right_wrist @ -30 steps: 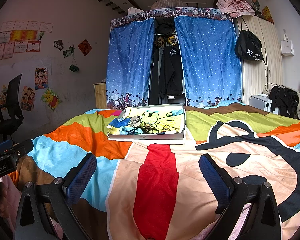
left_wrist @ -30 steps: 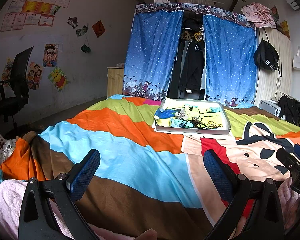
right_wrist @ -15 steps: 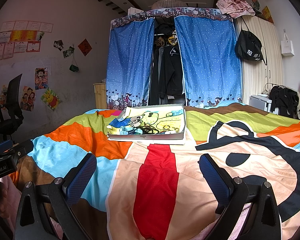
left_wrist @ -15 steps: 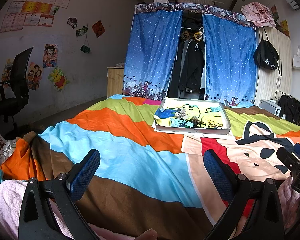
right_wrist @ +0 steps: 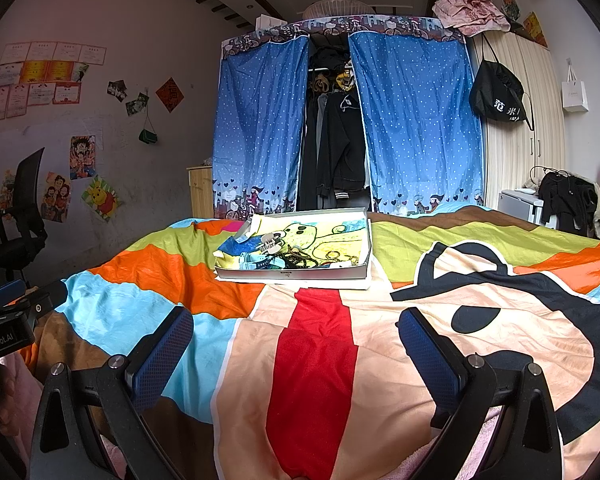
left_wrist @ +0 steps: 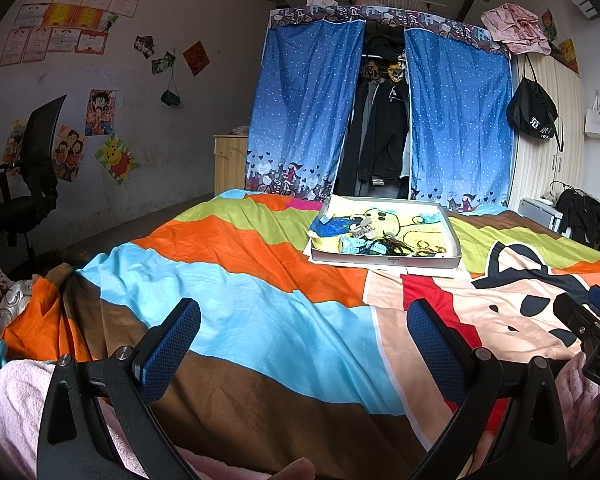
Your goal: Organize jewelry
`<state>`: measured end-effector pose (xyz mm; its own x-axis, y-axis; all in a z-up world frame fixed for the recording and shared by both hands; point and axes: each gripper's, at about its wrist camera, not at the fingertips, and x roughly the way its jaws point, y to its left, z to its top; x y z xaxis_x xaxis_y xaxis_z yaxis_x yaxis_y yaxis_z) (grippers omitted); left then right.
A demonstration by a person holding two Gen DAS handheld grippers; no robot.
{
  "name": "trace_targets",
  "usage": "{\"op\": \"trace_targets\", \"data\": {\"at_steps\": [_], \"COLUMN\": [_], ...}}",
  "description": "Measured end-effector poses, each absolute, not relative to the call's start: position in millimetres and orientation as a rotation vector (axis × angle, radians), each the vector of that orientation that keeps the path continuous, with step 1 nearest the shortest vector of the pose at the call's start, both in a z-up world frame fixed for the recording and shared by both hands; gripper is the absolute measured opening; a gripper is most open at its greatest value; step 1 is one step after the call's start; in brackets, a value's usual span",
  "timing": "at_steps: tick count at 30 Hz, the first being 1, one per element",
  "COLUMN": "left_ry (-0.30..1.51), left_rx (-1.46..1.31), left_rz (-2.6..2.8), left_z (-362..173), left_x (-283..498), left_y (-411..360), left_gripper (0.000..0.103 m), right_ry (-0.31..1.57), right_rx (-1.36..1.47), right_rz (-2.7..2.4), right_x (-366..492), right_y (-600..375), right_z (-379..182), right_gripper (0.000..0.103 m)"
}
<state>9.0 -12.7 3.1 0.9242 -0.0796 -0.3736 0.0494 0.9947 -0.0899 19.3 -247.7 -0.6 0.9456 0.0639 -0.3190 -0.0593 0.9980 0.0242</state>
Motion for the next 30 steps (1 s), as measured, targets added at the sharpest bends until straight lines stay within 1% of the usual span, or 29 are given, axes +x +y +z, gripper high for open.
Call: {"op": "trace_targets", "data": {"at_steps": [30], "left_ry": [0.423], "left_rx": [-0.043], "left_rz": [-0.106], "left_z": [-0.9], "left_x": [15.1], "left_y": [-10.9], "left_gripper": [0.101], "right_ry": [0.326], "right_rx": [0.014], "right_rz": [0.063], "right_x": [19.4], "right_y": [-247.8], "right_z": [-0.5], "right_gripper": [0.103]}}
